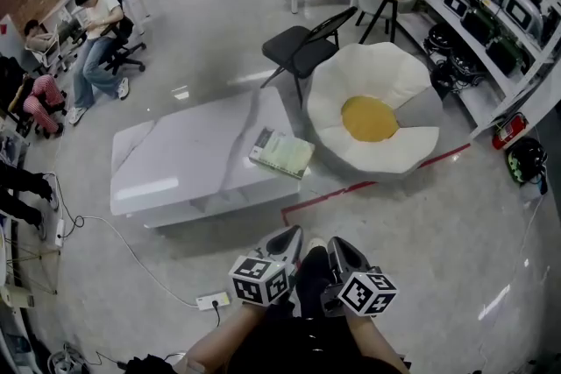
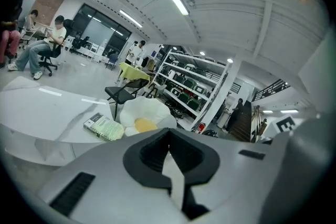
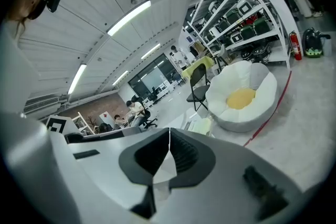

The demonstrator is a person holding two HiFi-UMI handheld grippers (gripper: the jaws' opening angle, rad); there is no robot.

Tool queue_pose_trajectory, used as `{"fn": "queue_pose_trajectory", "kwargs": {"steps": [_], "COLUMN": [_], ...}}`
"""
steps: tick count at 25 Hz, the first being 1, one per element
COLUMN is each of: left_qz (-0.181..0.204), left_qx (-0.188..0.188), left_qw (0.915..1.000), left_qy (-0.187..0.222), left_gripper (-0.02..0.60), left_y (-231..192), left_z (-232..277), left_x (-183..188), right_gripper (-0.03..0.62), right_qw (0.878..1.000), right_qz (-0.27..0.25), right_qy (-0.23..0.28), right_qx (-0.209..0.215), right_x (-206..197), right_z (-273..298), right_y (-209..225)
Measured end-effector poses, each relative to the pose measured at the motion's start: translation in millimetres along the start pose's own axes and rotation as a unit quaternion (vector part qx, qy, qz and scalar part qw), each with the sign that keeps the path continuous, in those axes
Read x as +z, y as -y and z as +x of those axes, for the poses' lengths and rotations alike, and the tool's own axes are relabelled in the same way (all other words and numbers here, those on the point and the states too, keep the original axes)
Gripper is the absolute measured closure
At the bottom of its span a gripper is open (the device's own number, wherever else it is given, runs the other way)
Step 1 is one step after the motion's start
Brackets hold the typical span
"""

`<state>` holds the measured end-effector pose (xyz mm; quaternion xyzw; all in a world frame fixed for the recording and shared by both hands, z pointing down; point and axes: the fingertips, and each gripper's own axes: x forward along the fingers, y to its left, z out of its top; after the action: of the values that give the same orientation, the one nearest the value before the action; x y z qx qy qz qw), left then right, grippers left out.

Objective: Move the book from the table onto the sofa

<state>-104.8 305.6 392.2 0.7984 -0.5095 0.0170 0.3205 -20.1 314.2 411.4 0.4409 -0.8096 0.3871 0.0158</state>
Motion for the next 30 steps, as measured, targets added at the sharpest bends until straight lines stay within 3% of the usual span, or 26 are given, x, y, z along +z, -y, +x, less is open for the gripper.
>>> {"fn": "queue_pose_trajectory", "kwargs": {"steps": [10, 20, 27, 30], "left_qz": [-0.013, -0.016, -0.019, -0.02], "left_qx": [0.039, 0.082, 0.104, 0.107], "left_qw": [0.9991, 0.9964, 0.9941, 0.9936], "left_qy": [-0.004, -0.015, -0.026, -0.03], "left_gripper": [0.572, 0.572, 0.572, 0.572], "left_y": [-31, -67, -100, -113], "left_z": [100, 173, 215, 233], "left_x": [36, 61, 67, 68], "right_gripper": [0.582, 0.574, 0.47, 0.448], "right_qw": [0.998, 0.991, 0.985, 0.978], "right_qz": [0.021, 0.056, 0.073, 0.113], "right_qy": [-0.043, -0.092, -0.131, -0.152], "right_qx": [0.035, 0.074, 0.084, 0.09], "right_x": [58, 91, 96, 92], "right_z": [75, 143, 194, 217], "right_y": [48, 78, 111, 127]}}
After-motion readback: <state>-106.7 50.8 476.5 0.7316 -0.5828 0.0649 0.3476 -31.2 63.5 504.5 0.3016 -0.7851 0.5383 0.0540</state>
